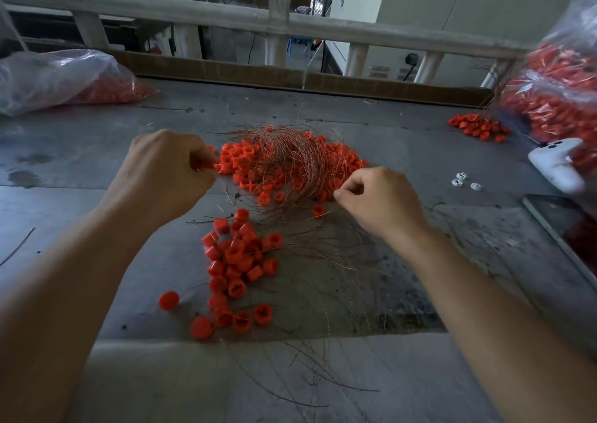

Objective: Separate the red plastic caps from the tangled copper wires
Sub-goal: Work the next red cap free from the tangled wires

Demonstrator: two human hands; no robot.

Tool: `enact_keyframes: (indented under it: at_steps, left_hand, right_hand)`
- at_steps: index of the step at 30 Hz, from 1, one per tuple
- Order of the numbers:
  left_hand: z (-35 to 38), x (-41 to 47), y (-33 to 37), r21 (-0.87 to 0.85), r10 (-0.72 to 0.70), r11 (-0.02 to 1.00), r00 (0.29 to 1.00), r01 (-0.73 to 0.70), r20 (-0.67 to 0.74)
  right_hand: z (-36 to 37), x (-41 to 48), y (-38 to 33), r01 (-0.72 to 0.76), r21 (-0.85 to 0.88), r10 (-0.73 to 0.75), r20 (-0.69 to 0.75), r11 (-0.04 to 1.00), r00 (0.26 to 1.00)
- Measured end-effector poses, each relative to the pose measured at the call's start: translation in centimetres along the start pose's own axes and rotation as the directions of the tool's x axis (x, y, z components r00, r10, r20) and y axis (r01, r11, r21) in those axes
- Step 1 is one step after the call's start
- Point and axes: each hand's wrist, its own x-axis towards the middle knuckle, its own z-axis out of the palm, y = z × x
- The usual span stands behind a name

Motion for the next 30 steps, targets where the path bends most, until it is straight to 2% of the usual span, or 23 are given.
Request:
enact_keyframes:
  at_steps: [5, 9, 13, 15, 19, 23, 25, 26, 28, 30]
  left_hand:
    - [-0.6, -0.4, 1.4, -0.056, 0.06, 0.996, 0.988, -0.069, -0.139]
    - [-0.9, -1.6, 3.1, -0.118, 0.194, 0.969, 0.963, -0.217, -0.186]
    - [-0.1, -2.9, 4.4, -0.183, 0.407, 0.892, 0.91, -0.414, -0.075]
    - [0.9, -3.2, 4.6, -0.172, 0.481, 0.863, 0.877, -0.475, -0.009]
    - [2.5, -2.6, 5.0, -0.198, 0.525, 0.846, 0.838, -0.495, 0.15]
    - [4.8, -1.2, 7.6, -0.182, 0.635, 0.769, 0.705, -0.612, 0.316]
    - [6.1, -0.3, 9.3, -0.155, 0.655, 0.737, 0.636, -0.658, 0.41]
    - [6.6, 0.2, 9.9, -0.14, 0.644, 0.736, 0.623, -0.662, 0.444]
    - [7.5, 1.4, 10.3, -0.073, 0.576, 0.774, 0.652, -0.629, 0.493]
    - [8.1, 2.3, 9.9, 0.001, 0.471, 0.837, 0.719, -0.548, 0.511]
  right_hand:
    - [-2.4, -0.4, -0.3, 0.019, 0.101, 0.005, -0.234, 0.995, 0.972]
    - [-3.4, -0.6, -0.5, 0.119, 0.165, -0.043, -0.402, 0.979, 0.915]
    - [-3.6, -0.7, -0.7, 0.249, 0.187, -0.12, -0.518, 0.95, 0.847]
    - [-3.3, -0.7, -0.6, 0.259, 0.191, -0.133, -0.5, 0.947, 0.856]
    - [-2.6, -0.4, -0.3, 0.211, 0.22, -0.108, -0.404, 0.952, 0.908]
    - [-2.5, -0.3, -0.2, 0.188, 0.314, -0.06, -0.378, 0.931, 0.924]
    - [-2.5, -0.3, -0.3, 0.203, 0.352, -0.055, -0.388, 0.914, 0.92]
    - [-2.6, -0.4, -0.4, 0.212, 0.37, -0.054, -0.395, 0.904, 0.917]
    - [-2.6, -0.4, -0.5, 0.233, 0.406, -0.044, -0.425, 0.884, 0.904]
    - [-2.9, -0.3, -0.3, 0.25, 0.433, -0.019, -0.471, 0.866, 0.882]
